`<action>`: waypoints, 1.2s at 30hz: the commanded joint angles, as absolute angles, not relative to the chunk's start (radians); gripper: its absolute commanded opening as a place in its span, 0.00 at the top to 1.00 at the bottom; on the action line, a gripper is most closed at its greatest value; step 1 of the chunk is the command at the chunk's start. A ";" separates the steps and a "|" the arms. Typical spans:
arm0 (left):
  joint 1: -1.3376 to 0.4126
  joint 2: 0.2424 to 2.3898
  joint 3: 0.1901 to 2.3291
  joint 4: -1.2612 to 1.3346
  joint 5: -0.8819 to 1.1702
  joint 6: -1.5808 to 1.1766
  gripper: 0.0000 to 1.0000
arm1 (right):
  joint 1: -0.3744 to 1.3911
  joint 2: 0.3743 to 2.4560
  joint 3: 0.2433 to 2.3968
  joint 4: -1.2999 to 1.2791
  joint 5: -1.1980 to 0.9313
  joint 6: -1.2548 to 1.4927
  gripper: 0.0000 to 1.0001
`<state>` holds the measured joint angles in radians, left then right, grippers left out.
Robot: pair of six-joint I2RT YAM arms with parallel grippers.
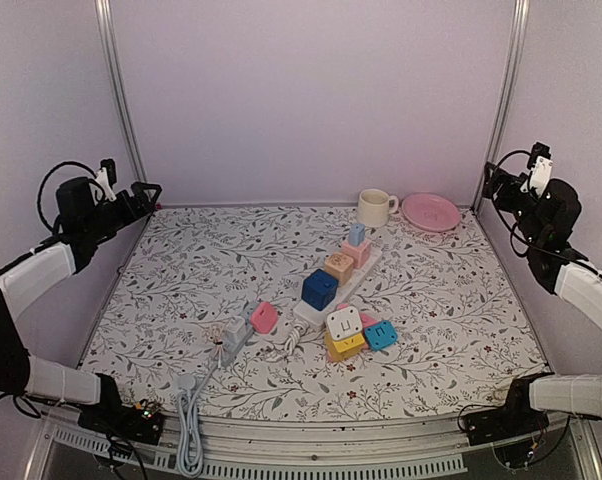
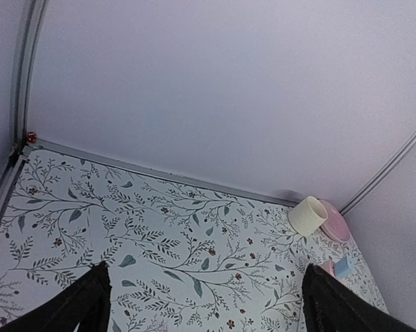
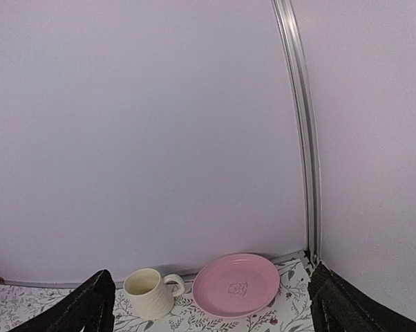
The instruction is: Pull the plug off the socket
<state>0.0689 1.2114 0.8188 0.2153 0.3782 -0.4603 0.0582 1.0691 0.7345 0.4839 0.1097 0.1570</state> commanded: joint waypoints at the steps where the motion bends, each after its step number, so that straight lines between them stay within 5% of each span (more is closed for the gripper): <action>1: 0.099 1.232 0.867 0.160 0.509 -0.589 0.03 | 0.060 1.021 0.723 0.288 0.118 0.327 0.01; 8: -0.092 1.221 0.854 0.163 0.358 -0.558 0.03 | 0.072 1.046 0.741 0.184 -0.030 0.420 0.01; 14: -0.220 1.262 0.860 0.111 0.352 -0.522 0.03 | 0.341 1.127 0.779 0.063 0.166 0.361 0.01; 19: -0.333 1.278 0.826 0.125 0.298 -0.531 0.03 | 0.459 1.272 0.851 -0.019 0.128 0.433 0.01; 30: -0.543 1.340 0.848 0.130 0.146 -0.505 0.03 | 0.518 1.672 1.220 -0.162 0.035 0.412 0.01; 36: -0.568 1.401 0.874 0.164 0.253 -0.514 0.03 | 0.533 1.831 1.430 -0.241 -0.003 0.366 0.00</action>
